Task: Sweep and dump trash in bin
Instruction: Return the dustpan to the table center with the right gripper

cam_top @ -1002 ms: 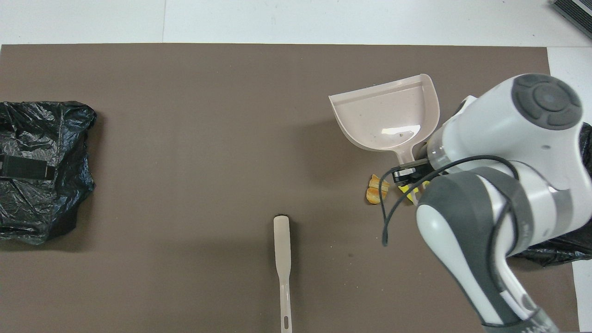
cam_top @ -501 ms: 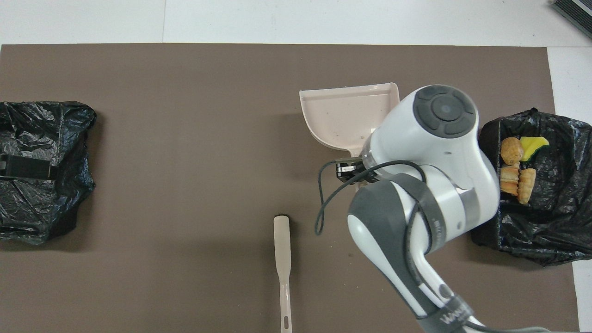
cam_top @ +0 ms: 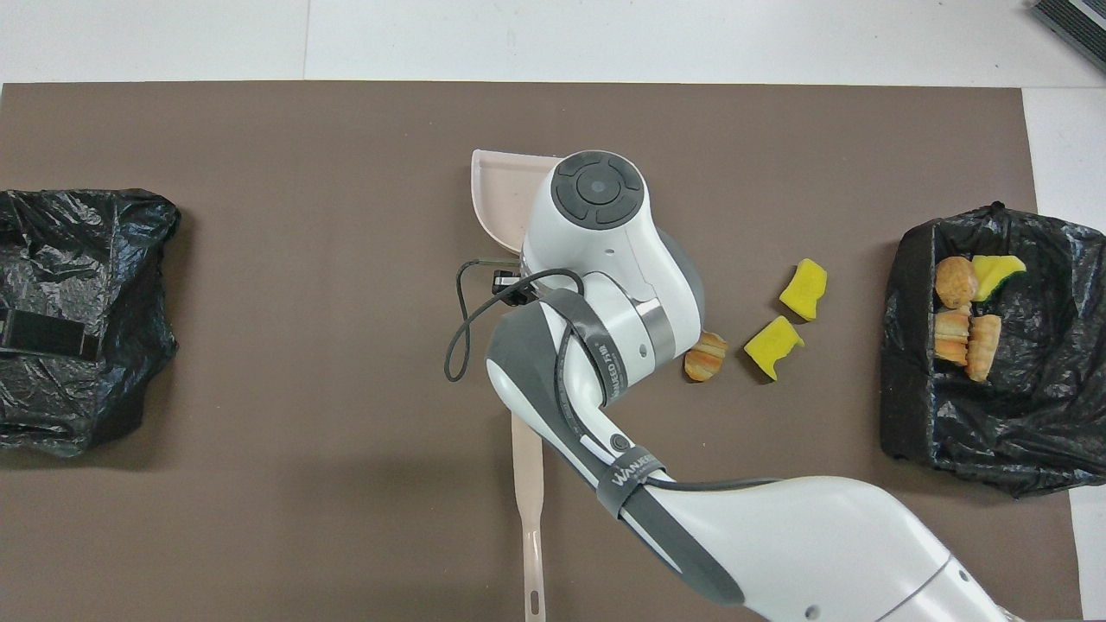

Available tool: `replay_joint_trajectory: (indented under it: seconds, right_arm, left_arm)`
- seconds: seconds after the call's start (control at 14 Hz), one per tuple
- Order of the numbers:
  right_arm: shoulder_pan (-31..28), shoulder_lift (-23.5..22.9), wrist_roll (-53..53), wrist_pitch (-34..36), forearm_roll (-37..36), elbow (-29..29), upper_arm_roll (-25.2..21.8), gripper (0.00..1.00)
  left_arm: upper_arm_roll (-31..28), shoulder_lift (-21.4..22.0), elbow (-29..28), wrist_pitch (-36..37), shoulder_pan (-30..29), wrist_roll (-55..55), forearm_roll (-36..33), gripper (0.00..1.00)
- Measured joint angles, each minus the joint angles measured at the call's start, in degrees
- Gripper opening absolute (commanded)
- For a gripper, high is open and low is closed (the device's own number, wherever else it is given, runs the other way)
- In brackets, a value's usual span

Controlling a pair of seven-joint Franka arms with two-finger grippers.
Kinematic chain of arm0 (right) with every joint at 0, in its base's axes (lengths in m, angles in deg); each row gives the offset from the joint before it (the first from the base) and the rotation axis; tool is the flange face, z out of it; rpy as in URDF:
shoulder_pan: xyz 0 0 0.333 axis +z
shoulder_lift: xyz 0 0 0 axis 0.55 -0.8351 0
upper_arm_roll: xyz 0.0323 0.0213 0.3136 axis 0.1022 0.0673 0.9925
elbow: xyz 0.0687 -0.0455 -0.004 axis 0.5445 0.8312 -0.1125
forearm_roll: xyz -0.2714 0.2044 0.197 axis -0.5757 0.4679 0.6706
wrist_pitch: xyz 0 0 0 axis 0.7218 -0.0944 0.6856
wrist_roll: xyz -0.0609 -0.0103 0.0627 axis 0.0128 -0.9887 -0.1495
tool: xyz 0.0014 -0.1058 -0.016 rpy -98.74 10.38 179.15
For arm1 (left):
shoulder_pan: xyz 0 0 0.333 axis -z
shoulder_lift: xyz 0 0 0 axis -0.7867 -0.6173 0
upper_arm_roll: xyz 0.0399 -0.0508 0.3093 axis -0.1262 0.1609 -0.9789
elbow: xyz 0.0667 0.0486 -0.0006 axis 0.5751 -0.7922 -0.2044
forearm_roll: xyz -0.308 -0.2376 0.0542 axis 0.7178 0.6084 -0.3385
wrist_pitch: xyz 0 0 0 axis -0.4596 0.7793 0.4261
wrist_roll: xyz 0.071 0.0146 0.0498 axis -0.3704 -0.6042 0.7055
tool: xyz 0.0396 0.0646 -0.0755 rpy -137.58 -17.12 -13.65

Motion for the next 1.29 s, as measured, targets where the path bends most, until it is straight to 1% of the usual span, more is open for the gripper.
replay_joint_trajectory:
  seconds: [0.07, 0.14, 0.21, 0.5, 0.57, 0.72, 0.86, 1.0, 1.29]
  right_arm:
    - [0.1, -0.8, 0.0, -0.5, 0.0, -0.1, 0.2, 0.0]
    - [0.1, -1.4, -0.1, -0.8, 0.0, -0.1, 0.3, 0.55]
    - [0.1, -1.7, -0.2, -1.3, 0.0, -0.1, 0.3, 1.0]
    - [0.1, -1.3, -0.3, -2.1, 0.0, -0.4, 0.4, 1.0]
    - [0.2, -0.8, -0.3, -1.3, 0.0, -0.4, 0.5, 1.0]
    - [0.5, 0.7, -0.3, 2.4, 0.0, -0.4, 0.5, 1.0]
    - [1.0, 3.2, -0.3, 5.2, 0.1, 0.7, 0.6, 1.0]
    - [2.3, 7.5, -0.3, 6.1, 0.3, 4.6, 0.9, 1.0]
    - [4.5, 17.7, -0.1, 6.2, 0.7, 15.9, 0.9, 1.0]
  left_arm:
    - [0.0, 0.0, 0.0, 0.0, 0.0, 0.0, 0.0, 1.0]
    - [0.1, 0.0, 0.0, 0.0, 0.0, 0.0, 0.0, 1.0]
    - [0.1, 0.0, 0.0, 0.0, 0.0, 0.0, 0.0, 1.0]
    - [0.2, 0.0, 0.0, 0.0, 0.1, 0.0, 0.0, 1.0]
    - [0.2, 0.0, 0.0, 0.0, 0.1, 0.0, 0.0, 1.0]
    - [0.3, 0.0, 0.0, 0.0, 0.1, 0.0, 0.0, 1.0]
    - [0.5, 0.0, 0.1, -0.1, 0.2, 0.0, 0.0, 1.0]
    - [0.5, 0.0, 0.1, -0.1, 0.2, 0.0, 0.0, 1.0]
    - [0.5, 0.0, 0.1, -0.1, 0.3, 0.0, 0.0, 1.0]
